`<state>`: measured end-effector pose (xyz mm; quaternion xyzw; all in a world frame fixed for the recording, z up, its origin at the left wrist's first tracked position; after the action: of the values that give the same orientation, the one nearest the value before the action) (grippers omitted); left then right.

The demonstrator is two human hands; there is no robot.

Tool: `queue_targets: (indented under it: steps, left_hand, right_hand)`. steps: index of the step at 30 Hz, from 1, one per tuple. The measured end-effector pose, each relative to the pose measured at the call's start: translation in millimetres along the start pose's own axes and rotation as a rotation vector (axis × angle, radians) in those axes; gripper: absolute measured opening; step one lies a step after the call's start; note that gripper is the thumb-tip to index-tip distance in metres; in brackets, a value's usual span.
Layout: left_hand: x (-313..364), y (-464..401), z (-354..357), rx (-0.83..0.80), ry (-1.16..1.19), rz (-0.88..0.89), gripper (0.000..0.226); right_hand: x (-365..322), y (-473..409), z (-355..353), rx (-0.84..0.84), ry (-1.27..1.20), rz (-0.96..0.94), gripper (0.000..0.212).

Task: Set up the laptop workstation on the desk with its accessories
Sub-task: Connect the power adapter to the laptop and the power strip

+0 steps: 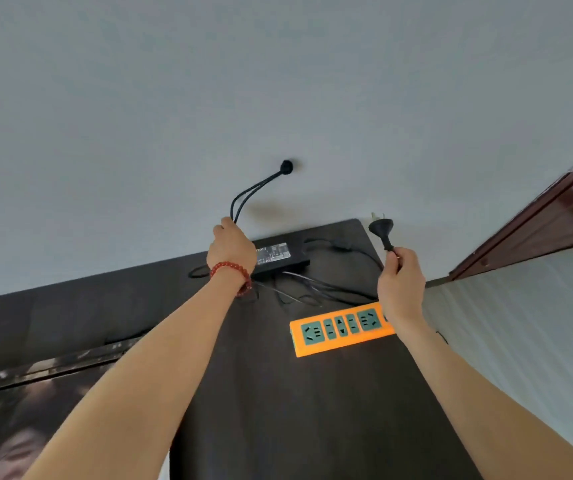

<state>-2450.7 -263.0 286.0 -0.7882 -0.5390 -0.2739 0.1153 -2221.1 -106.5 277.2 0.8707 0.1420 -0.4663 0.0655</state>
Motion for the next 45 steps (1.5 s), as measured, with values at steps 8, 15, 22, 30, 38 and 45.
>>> queue_targets:
  steps: [8,15,22,30,38,45]
  left_hand:
    - [14,47,100,-0.073,-0.527,0.516,0.059]
    - [16,32,99,-0.11,-0.342,0.505,0.042]
    - [2,131,79,0.01,-0.271,1.235,0.037]
    - [-24,114,97,-0.1,-0.589,1.283,0.058]
    - [-87,54,58,-0.034,-0.723,0.884,0.029]
    - [-78,62,55,-0.116,-0.4,0.613,0.036]
  right_hand:
    - [20,-7,-1,-0.068,0.291,-0.146,0.028]
    - [27,12,8,-0.309,0.539,-0.326,0.026]
    - [48,15,-1,-0.176,0.389,-0.25,0.023]
    - [46,25,4,-0.284,0.576,-0.349,0.027]
    - [36,40,21,-0.348,0.747,-0.624,0.016]
    - [38,48,35,-0.45,0.766,-0.651,0.015]
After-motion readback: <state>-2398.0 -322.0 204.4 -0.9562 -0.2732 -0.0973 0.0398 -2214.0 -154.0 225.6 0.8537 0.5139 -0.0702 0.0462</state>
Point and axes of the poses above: each hand's wrist, its own y-axis away from the middle knuckle, its own z-axis out of the palm, x = y × z, the point moved 5 cm from there along -y, towards the middle knuckle, and after that the axes turned 1 degree about z, right-handed, at the moved point
